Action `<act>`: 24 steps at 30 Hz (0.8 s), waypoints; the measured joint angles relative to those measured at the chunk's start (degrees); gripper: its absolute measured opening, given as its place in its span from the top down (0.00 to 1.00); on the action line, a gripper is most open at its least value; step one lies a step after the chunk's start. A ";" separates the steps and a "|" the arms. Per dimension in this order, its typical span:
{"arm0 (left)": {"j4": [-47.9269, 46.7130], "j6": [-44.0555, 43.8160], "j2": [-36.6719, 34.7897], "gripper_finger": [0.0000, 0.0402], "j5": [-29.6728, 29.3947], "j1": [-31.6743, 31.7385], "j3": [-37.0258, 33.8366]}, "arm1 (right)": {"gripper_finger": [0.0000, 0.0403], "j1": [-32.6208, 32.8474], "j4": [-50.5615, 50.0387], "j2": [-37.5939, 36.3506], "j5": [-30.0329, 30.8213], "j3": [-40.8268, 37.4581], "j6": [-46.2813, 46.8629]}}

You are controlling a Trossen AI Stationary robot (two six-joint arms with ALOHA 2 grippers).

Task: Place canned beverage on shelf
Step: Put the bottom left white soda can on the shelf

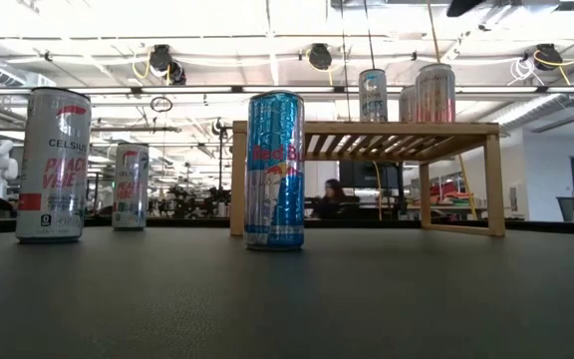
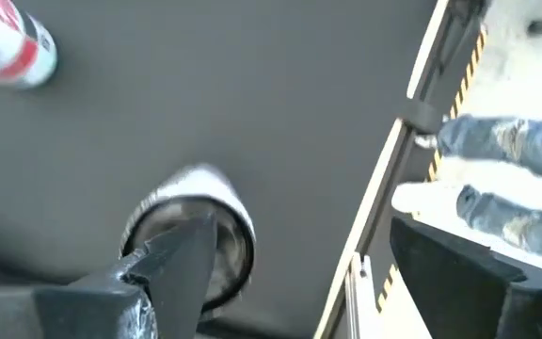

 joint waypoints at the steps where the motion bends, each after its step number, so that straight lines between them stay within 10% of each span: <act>1: -0.20 -0.01 0.00 0.22 0.69 -0.27 0.00 | 0.22 -0.21 0.60 0.00 -0.05 0.00 -0.56; 14: -9.84 -2.98 -0.02 0.21 1.47 -0.02 -0.02 | 0.22 -0.70 2.51 0.01 0.19 0.00 -2.41; 24: -9.42 -3.03 -0.07 0.01 0.38 -0.02 -2.64 | 0.22 -0.70 2.51 0.01 0.27 0.00 -2.65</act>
